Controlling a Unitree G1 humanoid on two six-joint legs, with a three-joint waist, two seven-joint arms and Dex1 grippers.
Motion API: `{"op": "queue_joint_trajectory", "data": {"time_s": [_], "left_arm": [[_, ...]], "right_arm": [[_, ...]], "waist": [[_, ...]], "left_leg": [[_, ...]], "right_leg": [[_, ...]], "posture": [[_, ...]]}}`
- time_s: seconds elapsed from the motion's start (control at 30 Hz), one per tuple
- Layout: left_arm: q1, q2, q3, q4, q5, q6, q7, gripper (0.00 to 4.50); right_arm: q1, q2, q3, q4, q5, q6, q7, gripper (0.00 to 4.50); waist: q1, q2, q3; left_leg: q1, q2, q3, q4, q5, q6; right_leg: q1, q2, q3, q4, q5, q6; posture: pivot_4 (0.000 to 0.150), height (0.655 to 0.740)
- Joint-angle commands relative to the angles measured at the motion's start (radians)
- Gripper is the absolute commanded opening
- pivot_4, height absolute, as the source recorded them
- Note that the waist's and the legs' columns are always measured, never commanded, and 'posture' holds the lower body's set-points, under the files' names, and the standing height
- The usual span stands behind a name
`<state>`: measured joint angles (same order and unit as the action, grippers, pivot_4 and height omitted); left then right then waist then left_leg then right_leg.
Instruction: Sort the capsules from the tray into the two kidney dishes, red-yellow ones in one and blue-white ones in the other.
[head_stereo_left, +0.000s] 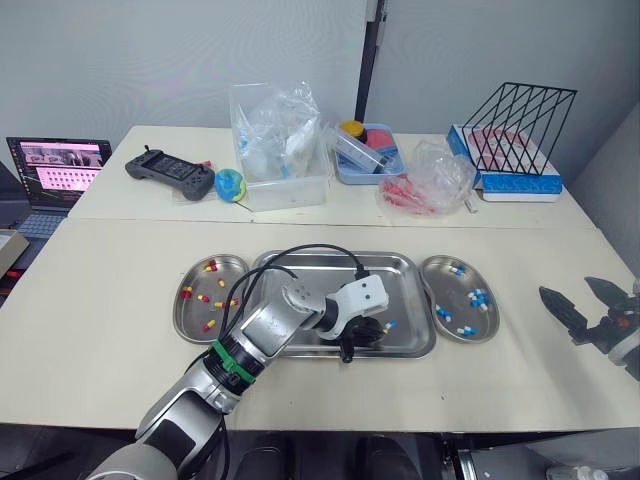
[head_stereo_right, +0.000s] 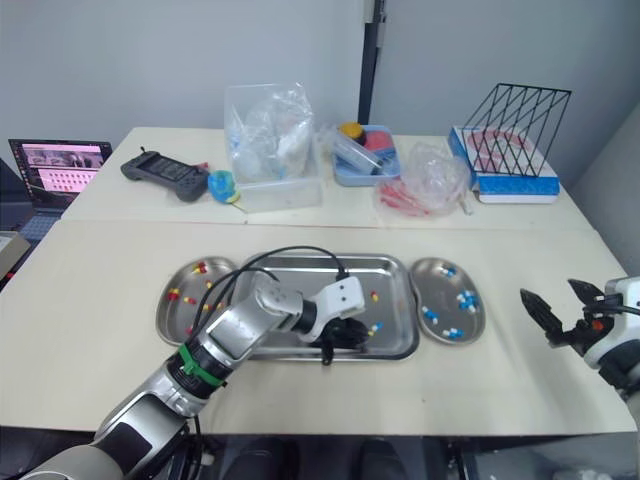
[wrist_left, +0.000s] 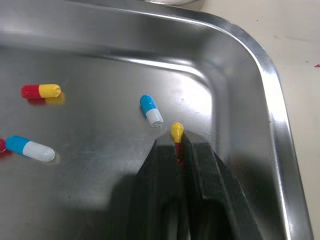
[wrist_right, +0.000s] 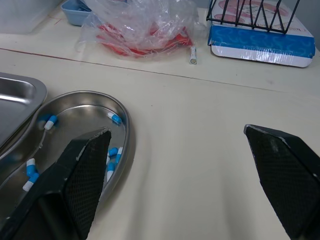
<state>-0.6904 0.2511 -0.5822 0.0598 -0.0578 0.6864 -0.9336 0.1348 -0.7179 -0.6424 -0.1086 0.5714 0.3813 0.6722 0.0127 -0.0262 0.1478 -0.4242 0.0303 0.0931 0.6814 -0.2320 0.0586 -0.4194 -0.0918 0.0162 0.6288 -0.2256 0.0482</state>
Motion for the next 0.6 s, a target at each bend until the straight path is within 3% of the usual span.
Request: {"op": "queue_joint_trajectory", "data": {"time_s": [0.03, 0.4, 0.6], "left_arm": [[-0.017, 0.006, -0.016, 0.001, 0.028, -0.014, 0.001, 0.07], [-0.017, 0.038, 0.046, -0.017, -0.012, -0.029, -0.042, 0.07], [-0.091, 0.131, 0.334, -0.079, -0.224, 0.109, -0.108, 0.07]], "right_arm": [[-0.016, -0.006, -0.024, -0.009, 0.009, -0.002, -0.008, 4.5], [-0.019, -0.004, -0.018, -0.005, 0.005, -0.003, -0.008, 4.5], [-0.029, -0.017, -0.036, 0.001, 0.037, -0.002, 0.035, 4.5]], "waist": [[0.0, 0.0, 0.0], [-0.001, 0.0, 0.0], [-0.002, 0.0, 0.0]], "left_leg": [[0.0, 0.0, 0.0, 0.0, 0.0, 0.0], [0.0, 0.0, 0.0, 0.0, 0.0, 0.0], [-0.001, 0.001, 0.0, 0.0, 0.0, 0.0]], "right_leg": [[0.0, 0.0, 0.0, 0.0, 0.0, 0.0], [0.0, 0.0, 0.0, 0.0, 0.0, 0.0], [-0.002, 0.0, 0.0, 0.001, 0.0, 0.0]], "posture": [[0.15, 0.74], [0.15, 0.74], [0.15, 0.74]]}}
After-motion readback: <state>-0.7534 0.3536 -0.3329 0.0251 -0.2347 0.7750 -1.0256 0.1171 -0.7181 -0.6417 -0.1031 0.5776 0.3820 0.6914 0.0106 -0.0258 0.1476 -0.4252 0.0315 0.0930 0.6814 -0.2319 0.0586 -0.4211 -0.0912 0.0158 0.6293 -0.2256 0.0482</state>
